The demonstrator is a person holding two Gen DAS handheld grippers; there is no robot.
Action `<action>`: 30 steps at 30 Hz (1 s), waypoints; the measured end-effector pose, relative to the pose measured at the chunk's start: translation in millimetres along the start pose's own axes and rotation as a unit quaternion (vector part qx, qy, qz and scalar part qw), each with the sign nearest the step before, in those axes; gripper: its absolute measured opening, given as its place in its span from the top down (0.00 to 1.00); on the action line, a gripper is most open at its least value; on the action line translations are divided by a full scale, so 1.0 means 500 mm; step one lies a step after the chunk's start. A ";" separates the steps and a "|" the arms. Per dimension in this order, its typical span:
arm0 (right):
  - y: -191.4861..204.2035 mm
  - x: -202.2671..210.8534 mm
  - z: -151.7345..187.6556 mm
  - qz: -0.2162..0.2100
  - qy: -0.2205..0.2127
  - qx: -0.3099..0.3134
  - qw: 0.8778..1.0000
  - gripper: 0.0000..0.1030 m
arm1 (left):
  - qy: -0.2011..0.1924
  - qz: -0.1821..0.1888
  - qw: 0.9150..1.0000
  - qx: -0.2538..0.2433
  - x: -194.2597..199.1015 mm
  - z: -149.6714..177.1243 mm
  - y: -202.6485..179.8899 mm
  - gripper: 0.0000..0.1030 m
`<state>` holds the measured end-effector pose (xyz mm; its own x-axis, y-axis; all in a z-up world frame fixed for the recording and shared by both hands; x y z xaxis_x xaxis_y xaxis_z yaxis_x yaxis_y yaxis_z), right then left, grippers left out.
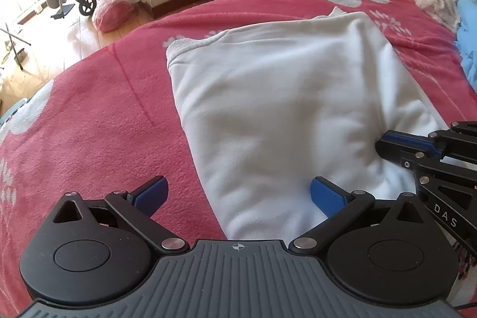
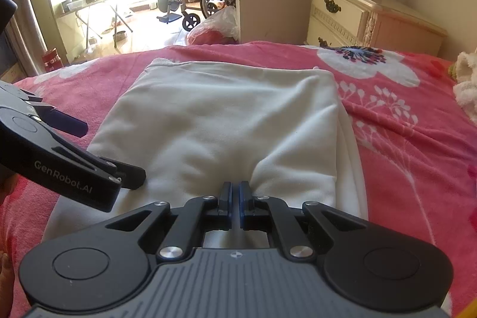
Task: Fold clothes
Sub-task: 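Grasp the sweatshirt's hem end with the left gripper while the right gripper pinches its side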
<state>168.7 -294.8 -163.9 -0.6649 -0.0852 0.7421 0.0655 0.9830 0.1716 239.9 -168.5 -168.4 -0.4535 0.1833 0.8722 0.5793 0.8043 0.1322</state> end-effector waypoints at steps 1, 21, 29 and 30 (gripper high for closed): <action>-0.001 0.000 -0.001 0.000 0.000 -0.001 1.000 0.96 | -0.002 -0.002 1.000 -0.001 0.001 0.001 -0.001 0.00; -0.003 0.001 0.004 -0.003 -0.006 -0.006 1.000 0.96 | -0.018 -0.032 0.999 -0.007 0.006 0.007 -0.013 0.00; -0.056 0.013 -0.028 -0.089 0.019 -0.116 0.989 0.73 | -0.045 -0.016 0.999 -0.008 0.015 0.006 0.004 0.00; -0.066 0.022 -0.037 -0.100 0.011 -0.124 0.987 0.66 | -0.054 -0.016 0.998 -0.012 0.019 0.004 0.006 0.00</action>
Point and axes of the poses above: each gripper's, at about its wrist camera, not at the fingertips, and x roughly against the way its jaws point, y to its left, z to its underside, the point moved 4 cm from there along -x, roughly the way its jaws point, and after that the axes turned 12 degrees about -x, right-handed, at the moved point
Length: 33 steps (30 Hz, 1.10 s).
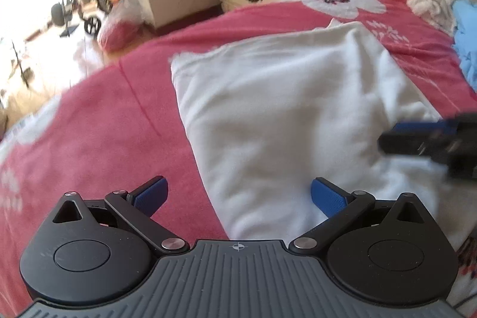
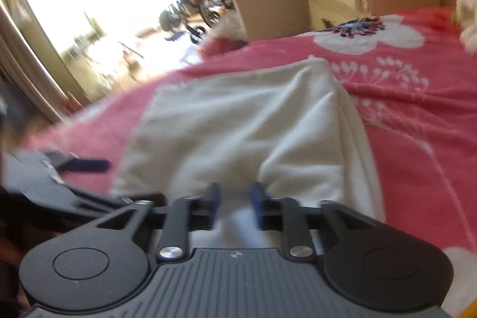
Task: Fold clothes
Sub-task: 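Grasp the sweatshirt's hem end with the left gripper while the right gripper pinches its side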
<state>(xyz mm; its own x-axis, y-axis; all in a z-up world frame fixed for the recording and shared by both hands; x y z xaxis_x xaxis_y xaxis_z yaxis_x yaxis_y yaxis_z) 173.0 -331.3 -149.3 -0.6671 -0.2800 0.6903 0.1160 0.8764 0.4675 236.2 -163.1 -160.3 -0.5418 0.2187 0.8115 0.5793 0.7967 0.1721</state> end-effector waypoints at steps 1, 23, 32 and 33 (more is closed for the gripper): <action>-0.009 0.010 -0.013 0.001 -0.015 0.000 1.000 0.66 | -0.009 0.000 1.000 -0.004 0.004 -0.003 0.003 0.00; -0.295 -0.096 -0.129 -0.150 0.052 -0.311 0.937 0.33 | -0.057 0.225 0.963 0.136 -0.065 0.020 0.131 0.20; -0.270 -0.175 -0.177 -0.202 0.077 -0.306 0.927 0.33 | -0.084 0.277 0.941 0.178 -0.117 -0.025 0.149 0.20; -0.262 -0.178 -0.178 -0.204 0.080 -0.296 0.930 0.33 | -0.085 0.283 0.937 0.187 -0.121 -0.027 0.151 0.20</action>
<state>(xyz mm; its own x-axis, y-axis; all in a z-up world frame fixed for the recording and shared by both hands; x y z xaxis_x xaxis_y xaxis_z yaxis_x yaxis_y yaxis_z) 282.6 -455.9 -222.7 -0.6315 -0.6386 0.4397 0.2931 0.3284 0.8979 320.7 -123.8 -188.9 -0.3208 0.7265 0.6077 0.5667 0.6613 -0.4914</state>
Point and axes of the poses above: each gripper's, at about its wrist camera, not at the fingertips, and x roughly against the way its jaws point, y to its left, z to its underside, the point moved 4 cm from there along -x, roughly the way its jaws point, and after that the axes turned 12 degrees about -x, right-handed, at the moved point
